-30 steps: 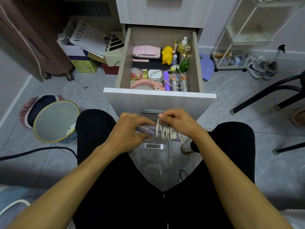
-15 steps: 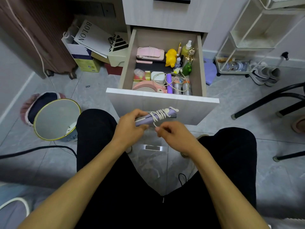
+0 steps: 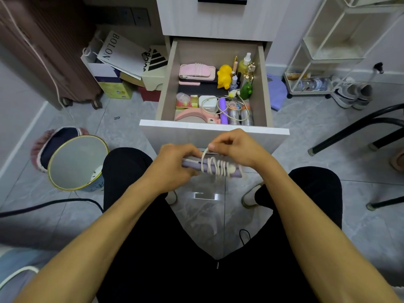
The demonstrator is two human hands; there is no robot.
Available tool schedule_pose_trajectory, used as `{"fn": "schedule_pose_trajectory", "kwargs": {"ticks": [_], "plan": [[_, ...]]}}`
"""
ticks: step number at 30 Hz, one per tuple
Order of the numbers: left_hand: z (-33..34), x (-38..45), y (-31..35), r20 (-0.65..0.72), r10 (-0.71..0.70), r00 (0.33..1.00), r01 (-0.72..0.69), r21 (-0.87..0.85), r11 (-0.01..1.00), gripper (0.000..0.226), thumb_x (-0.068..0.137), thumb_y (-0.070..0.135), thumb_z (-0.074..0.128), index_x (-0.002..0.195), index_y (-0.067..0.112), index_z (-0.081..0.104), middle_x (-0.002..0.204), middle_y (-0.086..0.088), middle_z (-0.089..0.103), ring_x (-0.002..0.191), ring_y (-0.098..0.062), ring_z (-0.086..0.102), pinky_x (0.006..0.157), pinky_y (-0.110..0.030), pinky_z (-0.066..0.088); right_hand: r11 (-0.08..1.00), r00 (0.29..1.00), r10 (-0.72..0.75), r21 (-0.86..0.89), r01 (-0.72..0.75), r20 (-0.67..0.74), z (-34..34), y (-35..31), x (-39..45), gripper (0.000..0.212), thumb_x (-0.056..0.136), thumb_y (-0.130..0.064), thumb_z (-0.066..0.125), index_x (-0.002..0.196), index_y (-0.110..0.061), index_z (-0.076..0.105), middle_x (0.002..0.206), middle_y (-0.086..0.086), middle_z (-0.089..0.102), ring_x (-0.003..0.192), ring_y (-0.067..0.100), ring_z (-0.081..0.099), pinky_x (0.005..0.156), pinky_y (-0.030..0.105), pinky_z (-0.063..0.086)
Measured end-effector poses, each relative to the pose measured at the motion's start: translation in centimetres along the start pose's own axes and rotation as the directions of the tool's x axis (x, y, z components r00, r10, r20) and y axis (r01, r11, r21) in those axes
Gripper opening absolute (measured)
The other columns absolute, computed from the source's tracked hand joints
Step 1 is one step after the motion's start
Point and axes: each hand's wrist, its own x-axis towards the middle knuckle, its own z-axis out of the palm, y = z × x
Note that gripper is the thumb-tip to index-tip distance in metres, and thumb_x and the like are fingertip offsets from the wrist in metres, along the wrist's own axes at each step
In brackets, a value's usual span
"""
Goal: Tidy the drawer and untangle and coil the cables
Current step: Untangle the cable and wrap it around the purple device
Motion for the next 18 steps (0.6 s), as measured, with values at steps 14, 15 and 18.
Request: {"fn": "schedule_pose_trajectory", "kwargs": {"ticks": [14,15,18], "plan": [[-0.1,1.7,-0.5,-0.245,-0.124,0.962,0.138,0.039,0.990,0.036,0.076,0.016,0.080,0.110,0.021,0.070,0.102,-0.001,0.073,0.093,-0.019,0.068,0.083,-0.038,0.056,0.926,0.984,-0.176,-0.337,0.173,0.021,3.3,-0.9,-1.6,0.035,0.092,-0.028,0.062,0.061,-0.014,0.054,0.052,-0.004,0.048,0.051,0.013,0.043,0.054,0.035,0.041],[0.1,1.7,-0.4,-0.255,-0.108,0.961,0.137,0.098,0.986,0.036,0.078,0.016,0.076,0.113,0.020,0.068,0.104,-0.002,0.072,0.095,-0.023,0.067,0.082,-0.041,0.055,0.913,0.981,-0.193,-0.362,0.190,0.029,3.1,-1.4,-1.6,0.033,0.092,-0.028,0.062,0.062,-0.015,0.055,0.053,-0.006,0.046,0.052,0.012,0.042,0.054,0.035,0.040],[0.5,1.4,0.2,-0.219,-0.016,0.976,0.062,0.207,0.976,0.038,0.083,0.009,0.068,0.119,0.018,0.065,0.109,-0.005,0.071,0.100,-0.027,0.064,0.082,-0.043,0.053,0.892,0.978,-0.206,-0.404,0.204,0.039,1.8,-2.7,-1.5,0.024,0.091,-0.030,0.063,0.073,-0.013,0.064,0.057,-0.009,0.048,0.055,0.009,0.044,0.056,0.031,0.040]]}}
